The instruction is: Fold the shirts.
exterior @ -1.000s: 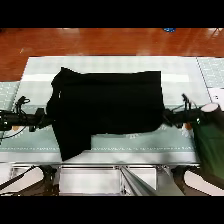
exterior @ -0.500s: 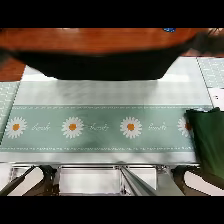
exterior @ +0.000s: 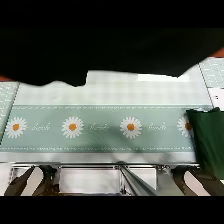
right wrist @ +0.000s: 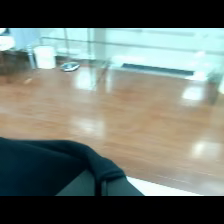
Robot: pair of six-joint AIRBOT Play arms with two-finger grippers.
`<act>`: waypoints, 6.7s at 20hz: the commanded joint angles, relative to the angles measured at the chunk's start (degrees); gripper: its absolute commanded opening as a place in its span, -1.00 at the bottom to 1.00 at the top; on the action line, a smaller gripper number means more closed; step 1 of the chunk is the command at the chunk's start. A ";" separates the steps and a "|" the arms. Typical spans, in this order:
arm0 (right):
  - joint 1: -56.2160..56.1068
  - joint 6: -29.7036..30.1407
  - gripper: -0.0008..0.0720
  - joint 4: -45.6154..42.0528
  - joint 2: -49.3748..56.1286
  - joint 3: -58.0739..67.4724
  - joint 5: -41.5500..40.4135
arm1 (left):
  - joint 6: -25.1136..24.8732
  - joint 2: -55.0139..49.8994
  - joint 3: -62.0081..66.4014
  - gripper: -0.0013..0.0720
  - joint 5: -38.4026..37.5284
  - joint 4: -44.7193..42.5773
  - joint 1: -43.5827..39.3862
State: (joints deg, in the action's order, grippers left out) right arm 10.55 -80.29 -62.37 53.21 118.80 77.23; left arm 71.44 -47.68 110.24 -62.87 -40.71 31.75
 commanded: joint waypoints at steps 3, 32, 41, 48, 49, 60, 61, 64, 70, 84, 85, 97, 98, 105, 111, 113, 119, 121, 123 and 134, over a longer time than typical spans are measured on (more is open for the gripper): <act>-0.02 -3.10 -0.93 -11.06 -12.83 -6.36 7.63 | 5.84 11.32 2.01 -0.91 -0.02 -27.61 -12.50; -0.35 1.51 -0.93 14.23 59.74 -8.15 -13.33 | 18.95 -53.31 -13.81 -0.91 3.63 -19.28 -25.59; 5.05 4.24 -0.93 4.55 59.36 -10.34 8.74 | 11.21 -53.94 -14.19 -0.91 -15.23 -22.73 -20.70; 4.22 4.37 -0.92 3.91 59.36 -20.13 3.63 | 11.10 -57.33 -20.09 -0.91 -15.10 -22.69 -22.73; 4.02 4.26 -0.92 3.96 59.36 -20.79 2.75 | 11.10 -57.83 -20.09 -0.91 -15.08 -22.69 -23.41; 11.96 0.70 0.16 -0.85 47.15 -23.58 5.18 | 14.16 -48.28 -23.63 0.42 -26.73 -27.50 -15.52; 13.09 0.74 0.16 -1.25 43.58 -28.35 2.56 | 13.40 -44.87 -27.89 0.42 -24.79 -27.50 -13.84; 15.54 2.89 0.16 -0.17 31.95 -47.63 -6.43 | 11.45 -32.50 -46.38 0.42 -16.87 -27.12 -7.10; 16.61 9.16 0.16 12.52 10.93 -78.38 -16.59 | 3.52 -14.08 -75.38 0.42 -10.62 -14.03 8.72; 16.74 12.11 0.16 21.29 6.45 -83.27 -14.71 | 5.88 -17.42 -85.18 0.42 6.71 -4.50 -13.46; 17.64 12.31 0.16 21.38 6.43 -82.95 -14.53 | 6.01 -17.86 -85.00 0.41 7.08 -4.24 -14.80; 27.78 4.44 0.16 6.93 6.86 -89.18 -6.69 | 2.73 -18.88 -76.87 -0.91 -2.34 -4.24 -15.61; 27.78 4.37 0.16 7.08 7.39 -89.24 -6.64 | 2.71 -18.88 -76.87 -0.91 -2.34 -4.26 -15.61; 27.78 7.19 0.16 12.46 14.45 -89.24 -7.61 | 2.71 -18.88 -76.87 -0.91 -2.32 -4.26 -15.61; 17.77 9.14 0.16 16.63 21.46 -88.26 -13.51 | 2.75 -18.88 -76.87 -0.91 -2.34 -4.24 -15.61; 14.69 8.55 -0.01 18.14 21.62 -85.72 -16.26 | 2.75 -18.88 -76.83 -0.91 -2.34 -4.24 -15.61; 13.27 13.73 -0.92 17.59 20.48 -76.22 -6.67 | 2.23 -18.88 -67.93 -0.91 -7.34 -4.28 -14.86; 12.81 13.73 -0.93 17.88 20.46 -73.16 -5.77 | 2.32 -19.10 -62.49 -0.91 -8.09 -4.26 -14.99; 12.24 13.73 -0.93 18.58 21.62 -69.37 -6.21 | 4.31 -20.92 -57.61 -0.91 -7.10 -4.28 -14.99; 8.22 9.40 -0.93 19.67 41.05 -43.10 -10.43 | 14.45 -50.66 -26.32 -0.91 -8.24 -4.26 -20.04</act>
State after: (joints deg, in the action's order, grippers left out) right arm 19.18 -69.67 -43.35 89.08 69.54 67.68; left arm 82.59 -90.83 76.05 -70.28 -44.95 13.13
